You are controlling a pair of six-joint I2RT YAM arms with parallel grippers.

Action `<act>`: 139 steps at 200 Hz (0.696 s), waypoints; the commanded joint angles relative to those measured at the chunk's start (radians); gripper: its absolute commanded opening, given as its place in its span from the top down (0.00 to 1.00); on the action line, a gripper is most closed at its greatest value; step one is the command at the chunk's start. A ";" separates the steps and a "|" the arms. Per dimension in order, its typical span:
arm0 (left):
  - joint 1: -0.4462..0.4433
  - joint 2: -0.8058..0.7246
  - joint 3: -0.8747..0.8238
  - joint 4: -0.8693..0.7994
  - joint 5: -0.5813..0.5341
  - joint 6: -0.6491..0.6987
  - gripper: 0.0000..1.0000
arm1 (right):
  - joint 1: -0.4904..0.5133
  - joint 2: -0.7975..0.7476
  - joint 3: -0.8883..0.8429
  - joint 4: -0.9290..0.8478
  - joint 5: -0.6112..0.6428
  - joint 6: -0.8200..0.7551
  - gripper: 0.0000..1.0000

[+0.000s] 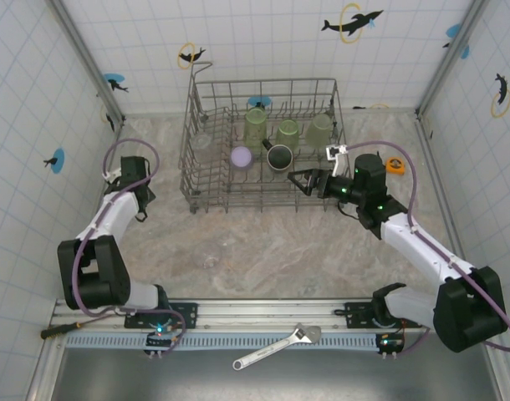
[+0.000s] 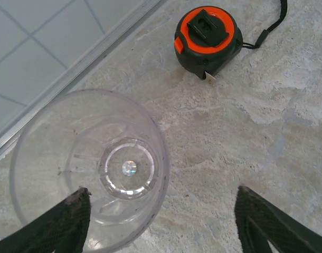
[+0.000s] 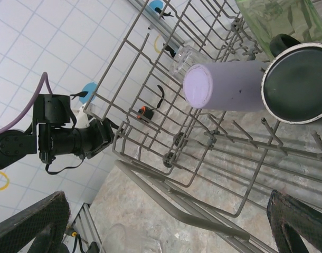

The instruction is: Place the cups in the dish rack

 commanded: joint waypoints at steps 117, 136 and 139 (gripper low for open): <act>0.017 0.069 -0.020 0.060 -0.026 -0.002 0.70 | 0.018 0.027 0.034 0.016 0.009 0.007 0.01; 0.017 0.071 -0.025 0.061 -0.027 -0.005 0.76 | 0.021 0.027 0.034 0.019 0.010 0.010 0.01; 0.017 0.071 -0.025 0.060 -0.028 -0.004 0.76 | 0.021 0.027 0.034 0.018 0.010 0.010 0.01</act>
